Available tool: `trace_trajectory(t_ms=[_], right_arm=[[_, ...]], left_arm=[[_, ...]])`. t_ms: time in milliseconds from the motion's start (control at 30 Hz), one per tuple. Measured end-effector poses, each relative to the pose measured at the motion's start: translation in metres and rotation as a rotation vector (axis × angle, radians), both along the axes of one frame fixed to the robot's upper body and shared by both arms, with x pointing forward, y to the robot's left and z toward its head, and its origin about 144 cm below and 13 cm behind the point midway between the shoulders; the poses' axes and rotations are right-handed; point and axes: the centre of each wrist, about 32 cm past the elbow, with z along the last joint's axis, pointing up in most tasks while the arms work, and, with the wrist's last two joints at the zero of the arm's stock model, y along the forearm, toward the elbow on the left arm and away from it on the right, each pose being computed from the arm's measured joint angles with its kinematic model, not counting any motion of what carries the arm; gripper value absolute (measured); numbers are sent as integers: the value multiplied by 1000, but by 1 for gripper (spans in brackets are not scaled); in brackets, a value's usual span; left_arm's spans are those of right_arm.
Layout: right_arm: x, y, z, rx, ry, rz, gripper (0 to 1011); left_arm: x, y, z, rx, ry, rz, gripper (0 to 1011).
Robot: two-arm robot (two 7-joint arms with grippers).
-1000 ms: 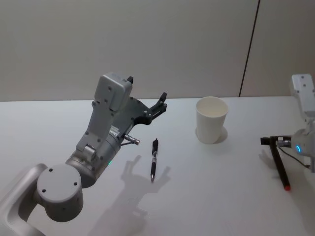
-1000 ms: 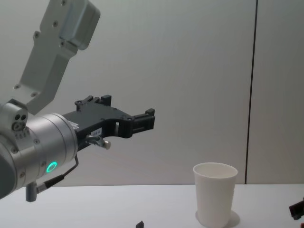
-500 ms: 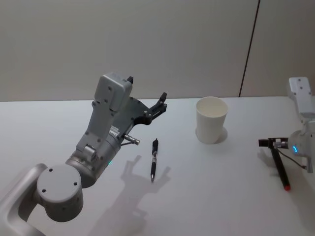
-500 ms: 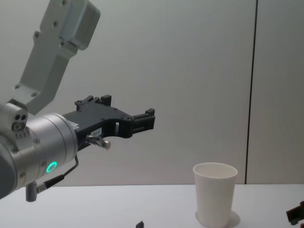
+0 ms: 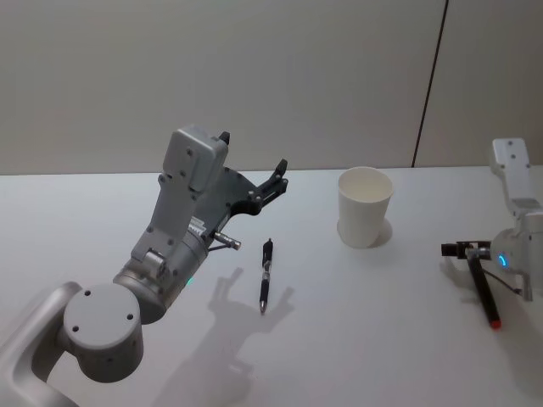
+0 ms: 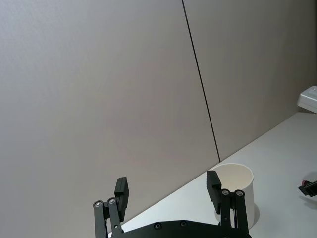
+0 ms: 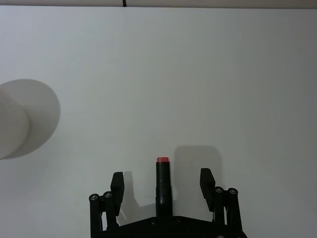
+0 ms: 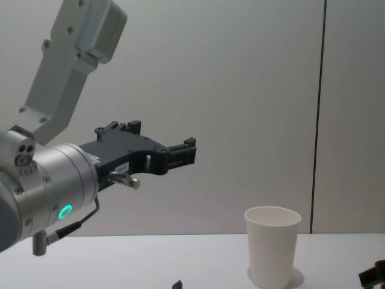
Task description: Place the pen into the pen holder.
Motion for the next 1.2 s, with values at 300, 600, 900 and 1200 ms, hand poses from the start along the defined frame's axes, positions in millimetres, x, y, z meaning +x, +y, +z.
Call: trace_trajectory(t_ms=[300, 600, 900, 1200], right_arm=[[1, 2, -5, -4, 4, 3, 787], [2, 3, -12, -17, 14, 0, 486], [5, 3, -17, -29, 21, -11, 203], [6, 2, -19, -34, 13, -14, 168]], left_arm=[[0, 0, 0, 0, 0, 0, 1003], [0, 0, 0, 0, 0, 0, 1003], [0, 0, 0, 0, 0, 0, 1002], [0, 0, 0, 0, 0, 0, 1003]])
